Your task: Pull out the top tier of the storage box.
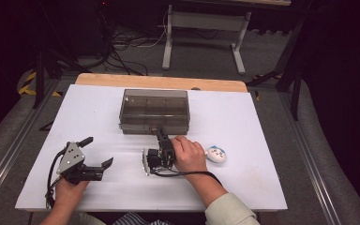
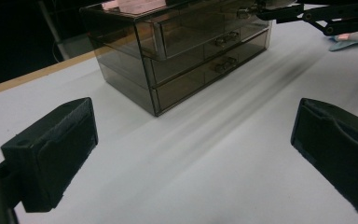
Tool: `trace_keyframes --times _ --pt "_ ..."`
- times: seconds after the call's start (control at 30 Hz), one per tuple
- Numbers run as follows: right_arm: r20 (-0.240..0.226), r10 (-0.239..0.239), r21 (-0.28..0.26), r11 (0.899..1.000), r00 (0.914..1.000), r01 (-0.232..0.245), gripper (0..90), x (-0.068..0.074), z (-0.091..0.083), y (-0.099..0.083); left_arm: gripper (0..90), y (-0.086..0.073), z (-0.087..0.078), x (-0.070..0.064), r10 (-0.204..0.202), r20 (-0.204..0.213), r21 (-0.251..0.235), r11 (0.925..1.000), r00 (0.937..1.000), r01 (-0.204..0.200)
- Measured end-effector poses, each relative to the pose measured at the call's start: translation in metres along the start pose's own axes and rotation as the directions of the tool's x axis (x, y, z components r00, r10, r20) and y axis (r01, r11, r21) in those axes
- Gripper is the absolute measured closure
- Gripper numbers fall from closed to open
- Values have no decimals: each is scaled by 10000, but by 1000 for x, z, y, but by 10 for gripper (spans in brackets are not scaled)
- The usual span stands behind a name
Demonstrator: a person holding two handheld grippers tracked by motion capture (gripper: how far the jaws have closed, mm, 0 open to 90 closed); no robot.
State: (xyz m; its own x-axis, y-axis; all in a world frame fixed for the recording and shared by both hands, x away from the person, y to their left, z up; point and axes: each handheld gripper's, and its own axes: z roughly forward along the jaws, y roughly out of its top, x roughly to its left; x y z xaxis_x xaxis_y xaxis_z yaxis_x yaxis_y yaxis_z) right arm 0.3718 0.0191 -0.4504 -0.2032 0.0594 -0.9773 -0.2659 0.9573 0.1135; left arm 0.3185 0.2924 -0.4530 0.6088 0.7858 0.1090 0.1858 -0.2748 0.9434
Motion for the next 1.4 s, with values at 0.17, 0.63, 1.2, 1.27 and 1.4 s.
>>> trace_keyframes --times 0.17,0.63,1.2,1.27,1.4 --pt "-86 116 -31 9999 9999 -116 805 0 -3 0 15 0 0 0 32 21 22 10000 10000 -32" --pt "-905 1216 -885 9876 9885 -1295 698 -17 -13 -3 14 0 0 0 -5 20 -9 10000 10000 5" --pt "-4508 4335 -1653 8185 7803 -5502 289 -58 -15 -33 14 0 0 0 -5 9 15 10000 10000 5" --pt "-5013 4627 -1670 7774 7312 -6065 265 -63 -14 -38 14 0 0 0 -2 6 9 10000 10000 2" --pt "-5459 4897 -1580 7367 6798 -6575 251 -68 -13 -44 14 0 0 0 -7 8 4 10000 10000 7"
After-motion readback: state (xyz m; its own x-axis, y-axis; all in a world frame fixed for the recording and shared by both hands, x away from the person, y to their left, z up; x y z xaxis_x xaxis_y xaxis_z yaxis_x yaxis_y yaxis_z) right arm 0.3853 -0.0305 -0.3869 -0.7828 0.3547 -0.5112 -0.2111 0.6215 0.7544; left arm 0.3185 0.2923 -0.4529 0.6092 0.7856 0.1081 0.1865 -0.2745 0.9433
